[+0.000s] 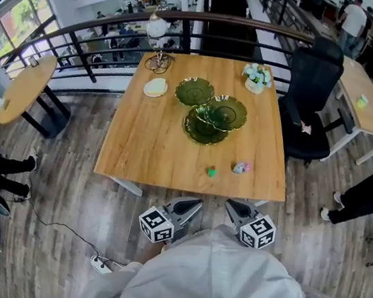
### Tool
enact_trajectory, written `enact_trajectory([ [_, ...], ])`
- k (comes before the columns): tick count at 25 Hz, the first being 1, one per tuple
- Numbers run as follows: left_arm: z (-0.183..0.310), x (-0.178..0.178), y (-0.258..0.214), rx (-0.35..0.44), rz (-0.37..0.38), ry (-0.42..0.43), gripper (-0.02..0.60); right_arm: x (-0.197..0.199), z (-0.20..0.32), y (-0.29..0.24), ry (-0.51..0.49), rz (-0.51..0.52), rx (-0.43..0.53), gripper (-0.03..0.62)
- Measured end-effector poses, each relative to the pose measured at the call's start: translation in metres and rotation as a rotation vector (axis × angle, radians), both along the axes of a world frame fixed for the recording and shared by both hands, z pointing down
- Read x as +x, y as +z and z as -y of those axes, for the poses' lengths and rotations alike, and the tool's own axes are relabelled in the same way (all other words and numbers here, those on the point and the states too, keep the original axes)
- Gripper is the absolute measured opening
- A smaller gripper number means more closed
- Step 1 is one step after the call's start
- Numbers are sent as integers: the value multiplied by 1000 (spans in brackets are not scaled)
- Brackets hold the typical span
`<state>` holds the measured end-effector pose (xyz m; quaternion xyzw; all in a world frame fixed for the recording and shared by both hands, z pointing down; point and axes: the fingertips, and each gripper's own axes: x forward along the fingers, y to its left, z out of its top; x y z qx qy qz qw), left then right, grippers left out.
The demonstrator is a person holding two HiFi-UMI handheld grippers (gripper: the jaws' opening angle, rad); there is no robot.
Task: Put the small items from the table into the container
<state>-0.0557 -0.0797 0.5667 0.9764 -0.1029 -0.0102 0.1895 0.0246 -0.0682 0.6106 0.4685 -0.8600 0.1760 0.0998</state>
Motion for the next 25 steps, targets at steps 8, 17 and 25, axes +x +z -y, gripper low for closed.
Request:
enact_trajectory([
  [8, 23, 9, 1, -1, -2, -25, 11, 6, 29, 4, -40, -7, -4, 15],
  [17, 38, 30, -2, 4, 25, -57, 11, 12, 66, 39, -240, -190, -55, 17],
  [25, 48, 38, -1, -10, 40, -94, 11, 17, 124, 71, -286, -287, -111, 34],
])
